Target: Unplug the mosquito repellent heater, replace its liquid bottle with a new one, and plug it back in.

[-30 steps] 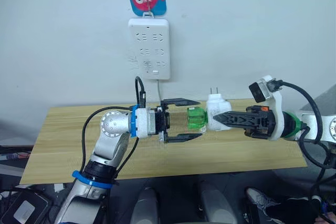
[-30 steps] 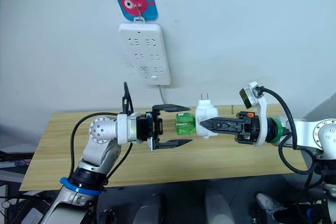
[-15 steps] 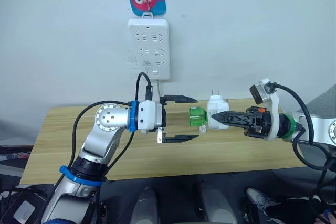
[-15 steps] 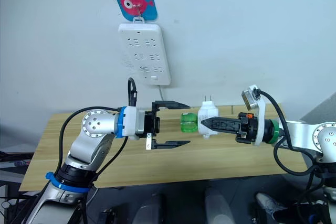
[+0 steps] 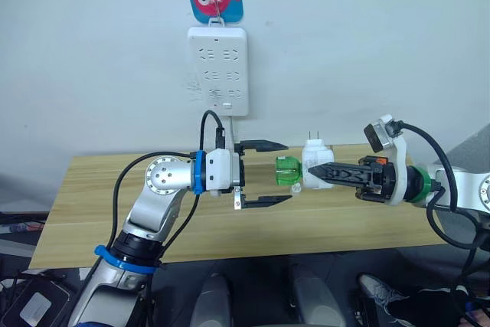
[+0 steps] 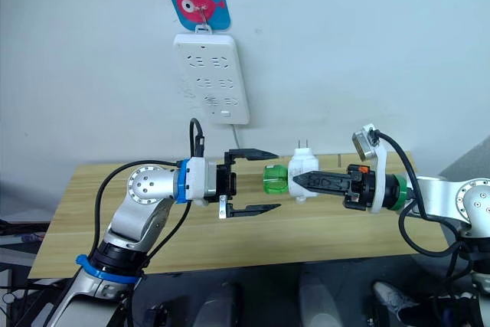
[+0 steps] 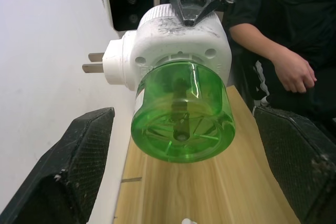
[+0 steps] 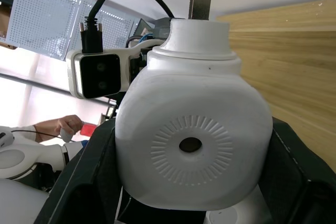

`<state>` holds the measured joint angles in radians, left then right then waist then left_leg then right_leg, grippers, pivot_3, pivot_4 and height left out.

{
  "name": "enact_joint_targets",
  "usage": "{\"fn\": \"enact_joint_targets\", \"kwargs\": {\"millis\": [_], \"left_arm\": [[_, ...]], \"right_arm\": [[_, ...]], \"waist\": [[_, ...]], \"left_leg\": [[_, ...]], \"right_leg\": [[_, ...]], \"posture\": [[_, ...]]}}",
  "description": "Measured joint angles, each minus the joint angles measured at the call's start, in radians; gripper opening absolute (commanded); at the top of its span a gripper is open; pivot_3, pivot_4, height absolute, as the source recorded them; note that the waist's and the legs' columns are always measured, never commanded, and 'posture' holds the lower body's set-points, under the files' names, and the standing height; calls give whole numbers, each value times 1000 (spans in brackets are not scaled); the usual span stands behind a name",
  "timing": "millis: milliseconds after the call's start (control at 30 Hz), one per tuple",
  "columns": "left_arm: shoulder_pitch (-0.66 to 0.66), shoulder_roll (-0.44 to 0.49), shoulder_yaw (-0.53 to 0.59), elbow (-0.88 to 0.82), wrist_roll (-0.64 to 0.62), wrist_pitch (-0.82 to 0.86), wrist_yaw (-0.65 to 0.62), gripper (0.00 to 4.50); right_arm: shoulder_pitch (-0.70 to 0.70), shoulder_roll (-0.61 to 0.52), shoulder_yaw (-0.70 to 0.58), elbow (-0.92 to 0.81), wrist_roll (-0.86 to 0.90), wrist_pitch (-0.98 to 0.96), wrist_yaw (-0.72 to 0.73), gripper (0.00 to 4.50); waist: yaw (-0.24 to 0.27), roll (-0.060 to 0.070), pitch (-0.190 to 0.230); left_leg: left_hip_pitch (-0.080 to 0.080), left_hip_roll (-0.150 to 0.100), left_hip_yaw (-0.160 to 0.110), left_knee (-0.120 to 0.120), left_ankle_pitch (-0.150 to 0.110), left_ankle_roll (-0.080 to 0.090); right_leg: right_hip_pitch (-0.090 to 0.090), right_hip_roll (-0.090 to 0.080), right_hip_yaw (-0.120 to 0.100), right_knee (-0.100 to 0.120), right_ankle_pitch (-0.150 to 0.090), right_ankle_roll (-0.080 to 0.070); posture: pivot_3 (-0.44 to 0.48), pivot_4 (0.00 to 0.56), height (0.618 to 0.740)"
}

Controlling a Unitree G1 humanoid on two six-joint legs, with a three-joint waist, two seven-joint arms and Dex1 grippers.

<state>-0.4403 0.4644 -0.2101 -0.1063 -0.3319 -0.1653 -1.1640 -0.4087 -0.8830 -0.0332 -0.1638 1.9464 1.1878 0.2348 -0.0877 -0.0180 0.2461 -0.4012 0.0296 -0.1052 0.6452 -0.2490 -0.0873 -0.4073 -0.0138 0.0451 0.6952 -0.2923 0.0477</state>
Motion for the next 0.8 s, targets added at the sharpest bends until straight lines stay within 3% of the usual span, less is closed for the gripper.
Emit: {"fn": "enact_joint_targets", "kwargs": {"millis": [67, 167, 333, 633, 733, 800], "left_arm": [[1, -6, 0, 0, 0, -2, -3, 4500], [2, -17, -1, 0, 0, -16, -4, 3912], [1, -37, -3, 5, 4, -24, -4, 2321], [1, -44, -6, 19, 10, -41, -5, 2253], [1, -44, -12, 24, 18, -41, -5, 2253], [2, -43, -12, 32, 19, -44, -6, 2253]], "right_arm": [[1, 0, 0, -5, 0, 0, 0, 3005], [3, 0, 0, -10, 0, 0, 1, 3005], [3, 0, 5, -13, 0, 0, 1, 3005], [7, -4, 8, -13, 0, -4, 1, 3005], [26, -7, 6, -13, 0, -7, 2, 4047], [53, -30, 1, -10, -6, -3, 6, 4500]], "waist": [[0, 0, 0], [0, 0, 0], [0, 0, 0], [0, 0, 0], [0, 0, 0], [0, 0, 0]], "left_leg": [[0, 0, 0, 0, 0, 0], [0, 0, 0, 0, 0, 0], [0, 0, 0, 0, 0, 0], [0, 0, 0, 0, 0, 0], [0, 0, 0, 0, 0, 0], [0, 0, 0, 0, 0, 0]], "right_leg": [[0, 0, 0, 0, 0, 0], [0, 0, 0, 0, 0, 0], [0, 0, 0, 0, 0, 0], [0, 0, 0, 0, 0, 0], [0, 0, 0, 0, 0, 0], [0, 0, 0, 0, 0, 0]], "posture": [[-151, 207, 725], [-152, 207, 725], [-154, 206, 725], [-153, 207, 725], [-152, 208, 725], [-152, 207, 725]]}}
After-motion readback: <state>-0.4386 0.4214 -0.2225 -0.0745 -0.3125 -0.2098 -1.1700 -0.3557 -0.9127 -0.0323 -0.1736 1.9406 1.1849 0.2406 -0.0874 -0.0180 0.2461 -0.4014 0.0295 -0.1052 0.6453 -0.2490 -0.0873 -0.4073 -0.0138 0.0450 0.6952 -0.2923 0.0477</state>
